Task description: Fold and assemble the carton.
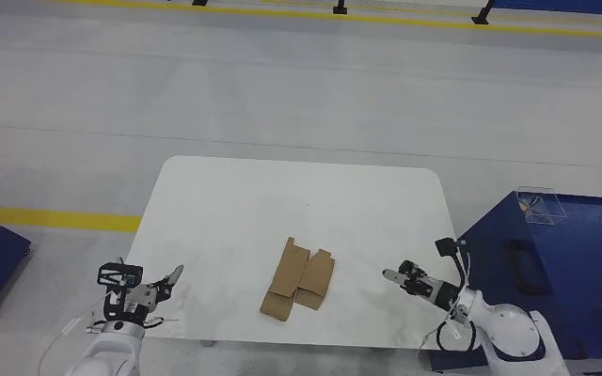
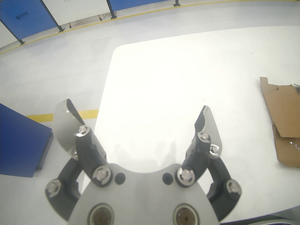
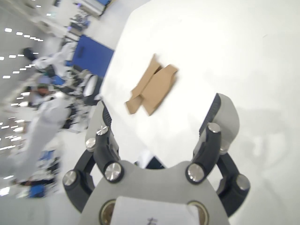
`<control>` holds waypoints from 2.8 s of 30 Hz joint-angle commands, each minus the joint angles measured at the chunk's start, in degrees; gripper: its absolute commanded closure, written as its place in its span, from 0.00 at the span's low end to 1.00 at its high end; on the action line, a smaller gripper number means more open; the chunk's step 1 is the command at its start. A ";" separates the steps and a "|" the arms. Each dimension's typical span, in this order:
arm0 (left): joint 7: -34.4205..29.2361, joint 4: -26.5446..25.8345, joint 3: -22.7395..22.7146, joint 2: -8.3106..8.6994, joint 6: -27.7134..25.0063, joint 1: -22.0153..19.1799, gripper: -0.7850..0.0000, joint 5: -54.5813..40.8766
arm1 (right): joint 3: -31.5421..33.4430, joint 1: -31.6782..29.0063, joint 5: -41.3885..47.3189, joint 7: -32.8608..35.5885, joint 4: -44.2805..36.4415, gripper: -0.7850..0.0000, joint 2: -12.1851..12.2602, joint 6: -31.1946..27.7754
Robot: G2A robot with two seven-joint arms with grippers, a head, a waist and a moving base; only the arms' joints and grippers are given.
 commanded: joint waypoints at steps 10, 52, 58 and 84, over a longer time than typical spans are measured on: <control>0.00 0.00 0.00 0.00 0.00 0.00 0.00 0.00 | -15.68 17.28 21.38 22.79 23.74 0.11 -0.83 2.20; 0.00 0.00 0.00 0.00 0.00 0.00 0.00 0.00 | -41.71 37.31 14.23 5.55 51.13 0.34 -8.38 4.02; 0.00 0.00 0.00 0.00 0.00 0.00 0.00 0.00 | -43.52 38.96 14.14 3.63 53.38 0.56 -9.60 3.23; 0.00 0.00 0.00 0.00 0.00 0.00 0.00 0.00 | -32.41 41.75 37.29 20.95 44.93 1.00 -7.06 0.34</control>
